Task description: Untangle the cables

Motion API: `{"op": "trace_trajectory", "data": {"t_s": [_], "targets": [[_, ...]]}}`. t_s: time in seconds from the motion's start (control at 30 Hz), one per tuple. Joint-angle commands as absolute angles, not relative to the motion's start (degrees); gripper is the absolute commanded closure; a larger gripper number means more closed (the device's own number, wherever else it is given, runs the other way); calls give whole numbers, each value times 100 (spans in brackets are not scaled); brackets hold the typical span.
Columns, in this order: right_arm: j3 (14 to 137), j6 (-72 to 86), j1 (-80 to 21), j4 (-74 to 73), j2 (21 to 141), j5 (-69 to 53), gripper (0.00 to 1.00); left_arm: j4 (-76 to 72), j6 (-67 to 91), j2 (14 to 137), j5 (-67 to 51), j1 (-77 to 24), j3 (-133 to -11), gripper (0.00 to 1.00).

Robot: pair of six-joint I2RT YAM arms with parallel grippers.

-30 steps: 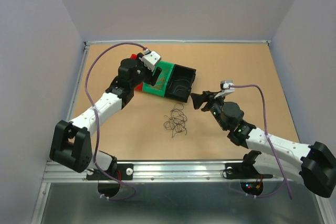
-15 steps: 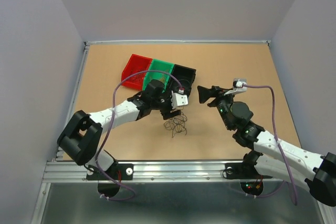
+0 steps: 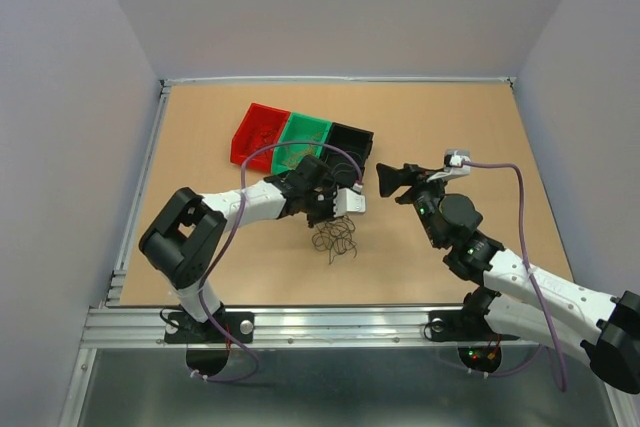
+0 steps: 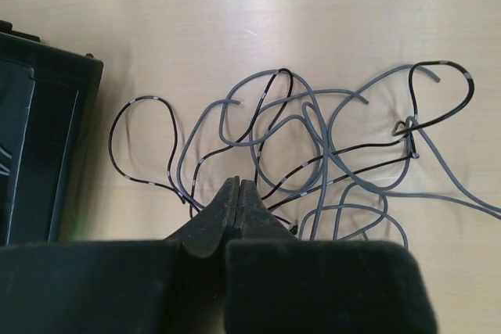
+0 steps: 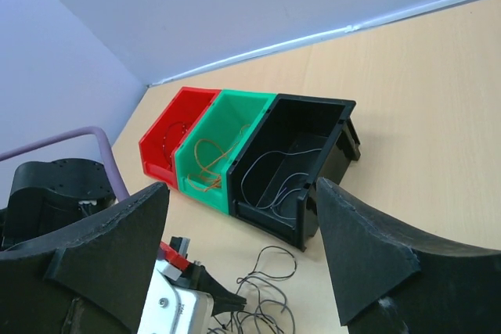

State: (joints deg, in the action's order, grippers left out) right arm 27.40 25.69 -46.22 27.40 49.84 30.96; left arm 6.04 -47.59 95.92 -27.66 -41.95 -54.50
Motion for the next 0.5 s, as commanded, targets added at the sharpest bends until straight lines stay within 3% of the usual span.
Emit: {"op": "trace_trajectory", "data": {"t_s": [0.0, 0.17, 0.2, 0.27, 0.3, 0.37, 0.47], "targets": [[2725, 2540, -4667, 2874, 4948, 3111, 19, 423, -4676, 9046, -2918, -4175, -5503, 100], [2742, 2523, -4676, 2883, 5010, 3076, 19, 272, -4614, 8333, -3383, -4025, -5256, 91], [2742, 2522, -4676, 2874, 5010, 3067, 19, 333, -4623, 8175, -3575, -4025, -5212, 78], [2733, 2505, -4676, 2883, 5001, 3050, 19, 421, -4684, 8086, -3682, -4025, -5194, 63], [2725, 2505, -4676, 2900, 5001, 3050, 19, 491, -4728, 8051, -3717, -4034, -5186, 45], [2725, 2505, -4667, 2909, 5001, 3032, 19, 562, -4860, 8033, -3735, -4025, -5168, 37], [2733, 2487, -4667, 2909, 5018, 3015, 19, 720, -5018, 8112, -3814, -4034, -5168, 32]]}}
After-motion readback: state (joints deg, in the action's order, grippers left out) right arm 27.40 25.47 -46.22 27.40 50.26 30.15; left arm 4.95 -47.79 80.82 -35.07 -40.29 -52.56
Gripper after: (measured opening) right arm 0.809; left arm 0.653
